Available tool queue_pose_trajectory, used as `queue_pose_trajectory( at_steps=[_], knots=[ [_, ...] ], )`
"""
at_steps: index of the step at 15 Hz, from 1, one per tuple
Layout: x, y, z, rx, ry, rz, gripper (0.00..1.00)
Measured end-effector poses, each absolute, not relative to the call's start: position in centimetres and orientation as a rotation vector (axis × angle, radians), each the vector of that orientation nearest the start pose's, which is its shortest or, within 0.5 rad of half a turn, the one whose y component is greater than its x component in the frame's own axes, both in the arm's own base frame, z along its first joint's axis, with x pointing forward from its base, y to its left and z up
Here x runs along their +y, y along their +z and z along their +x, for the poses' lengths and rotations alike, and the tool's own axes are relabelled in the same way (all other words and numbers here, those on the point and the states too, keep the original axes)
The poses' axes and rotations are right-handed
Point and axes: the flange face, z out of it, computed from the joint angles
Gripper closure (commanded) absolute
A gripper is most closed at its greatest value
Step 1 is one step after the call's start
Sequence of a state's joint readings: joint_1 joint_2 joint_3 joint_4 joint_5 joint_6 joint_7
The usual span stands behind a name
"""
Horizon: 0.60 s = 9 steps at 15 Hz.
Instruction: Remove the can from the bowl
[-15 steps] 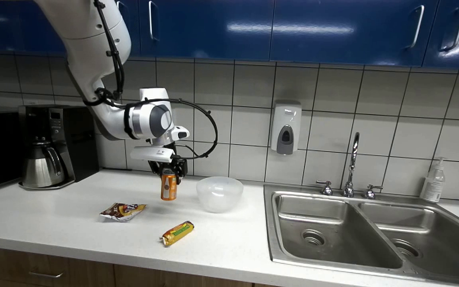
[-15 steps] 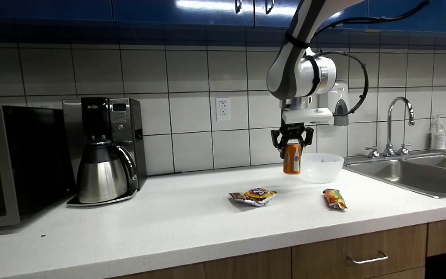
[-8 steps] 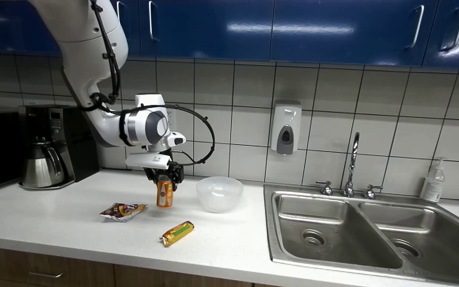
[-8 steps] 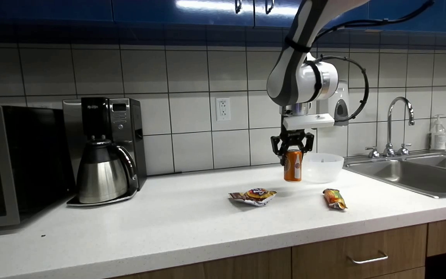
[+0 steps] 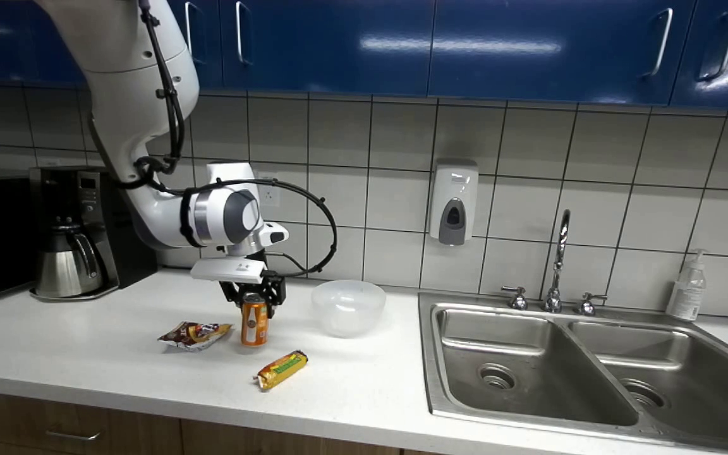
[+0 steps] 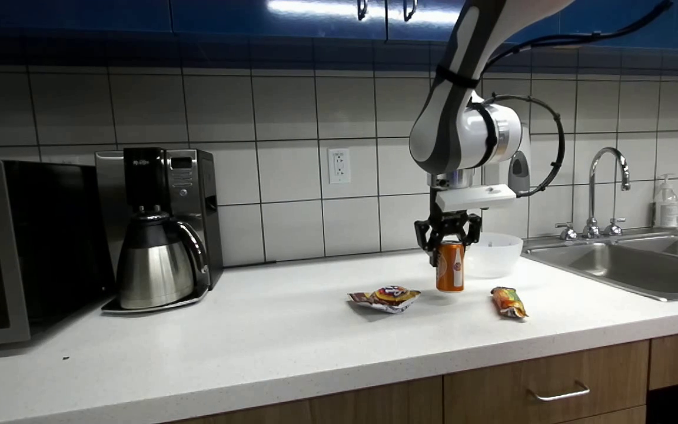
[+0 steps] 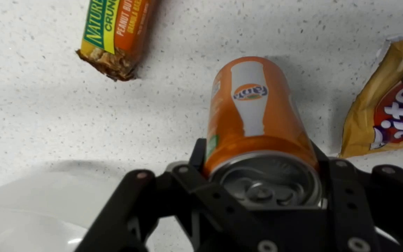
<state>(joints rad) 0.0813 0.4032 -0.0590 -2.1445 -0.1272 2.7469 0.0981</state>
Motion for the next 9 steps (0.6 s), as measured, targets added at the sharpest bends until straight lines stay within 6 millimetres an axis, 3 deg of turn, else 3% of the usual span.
queue_pose_trajectory(
  at_steps=[6,8,9],
  knots=[
    [1.9,21.9,57.2,-0.105,-0.291,-3.203,0.62],
    [1.9,21.6,56.8,-0.116,-0.282,-3.205,0.09],
    [1.9,21.6,56.6,-0.12,-0.278,-3.207,0.08]
  ],
)
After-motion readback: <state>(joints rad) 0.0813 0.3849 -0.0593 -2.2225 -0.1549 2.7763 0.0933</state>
